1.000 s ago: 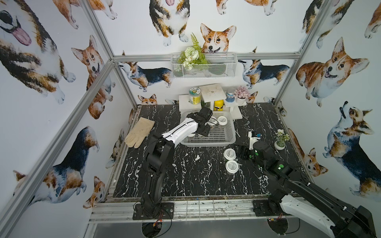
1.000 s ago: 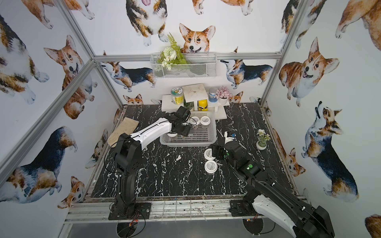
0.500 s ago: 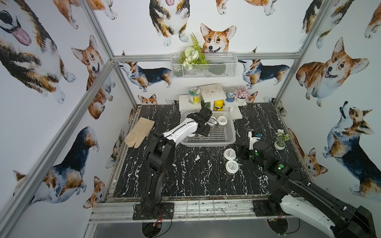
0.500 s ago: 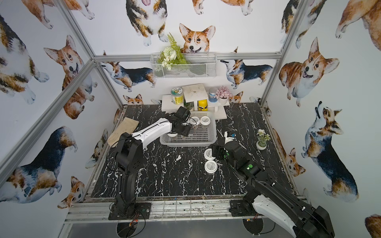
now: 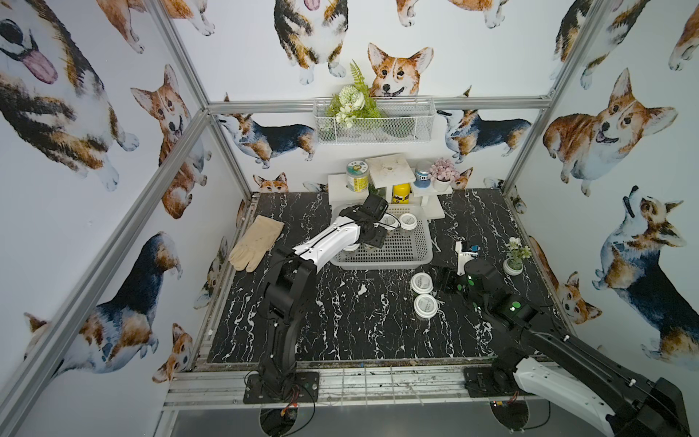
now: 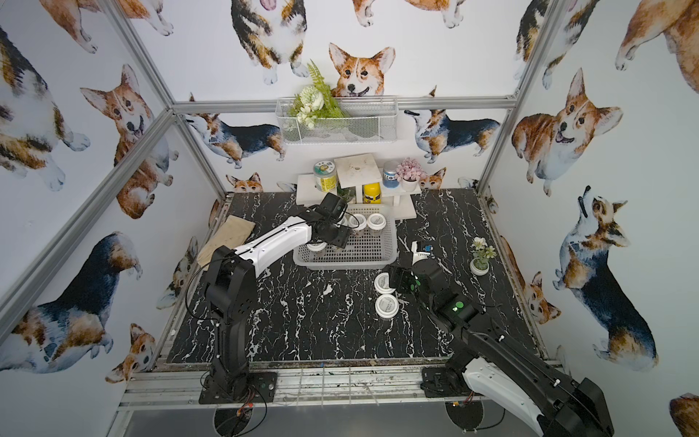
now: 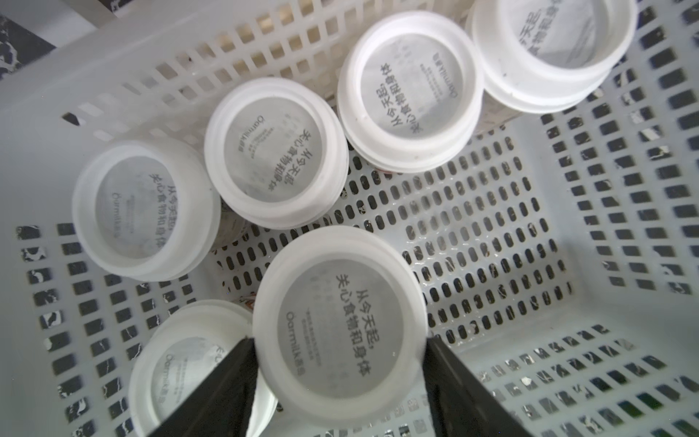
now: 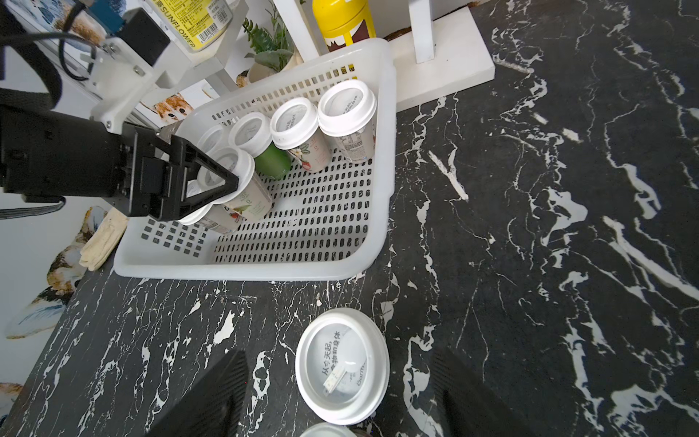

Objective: Put the yogurt in the basket
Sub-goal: Place the yogurt in the basket.

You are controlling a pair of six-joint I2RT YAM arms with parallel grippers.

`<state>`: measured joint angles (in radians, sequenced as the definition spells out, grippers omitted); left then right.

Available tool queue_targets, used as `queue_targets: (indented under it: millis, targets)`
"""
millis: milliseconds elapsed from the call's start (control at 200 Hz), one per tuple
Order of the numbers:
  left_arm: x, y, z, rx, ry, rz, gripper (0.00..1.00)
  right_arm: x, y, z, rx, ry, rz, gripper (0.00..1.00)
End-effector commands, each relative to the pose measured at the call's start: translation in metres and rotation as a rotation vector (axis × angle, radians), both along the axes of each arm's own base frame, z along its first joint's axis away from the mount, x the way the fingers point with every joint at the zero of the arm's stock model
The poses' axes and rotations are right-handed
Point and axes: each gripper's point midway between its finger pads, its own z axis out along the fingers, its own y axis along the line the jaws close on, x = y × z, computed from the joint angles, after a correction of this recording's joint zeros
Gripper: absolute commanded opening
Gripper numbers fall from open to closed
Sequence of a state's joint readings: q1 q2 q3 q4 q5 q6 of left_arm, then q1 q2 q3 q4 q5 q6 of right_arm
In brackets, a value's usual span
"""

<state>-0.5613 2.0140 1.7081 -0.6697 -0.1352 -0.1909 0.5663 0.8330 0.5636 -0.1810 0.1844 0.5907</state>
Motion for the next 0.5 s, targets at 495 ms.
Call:
queue_targets:
  millis: [495]
  targets:
    - [0.004, 0.009, 0.039, -0.027, -0.137, 0.046, 0.75, 0.007, 0.005, 0.010, 0.004, -0.039, 0.013, 0.81]
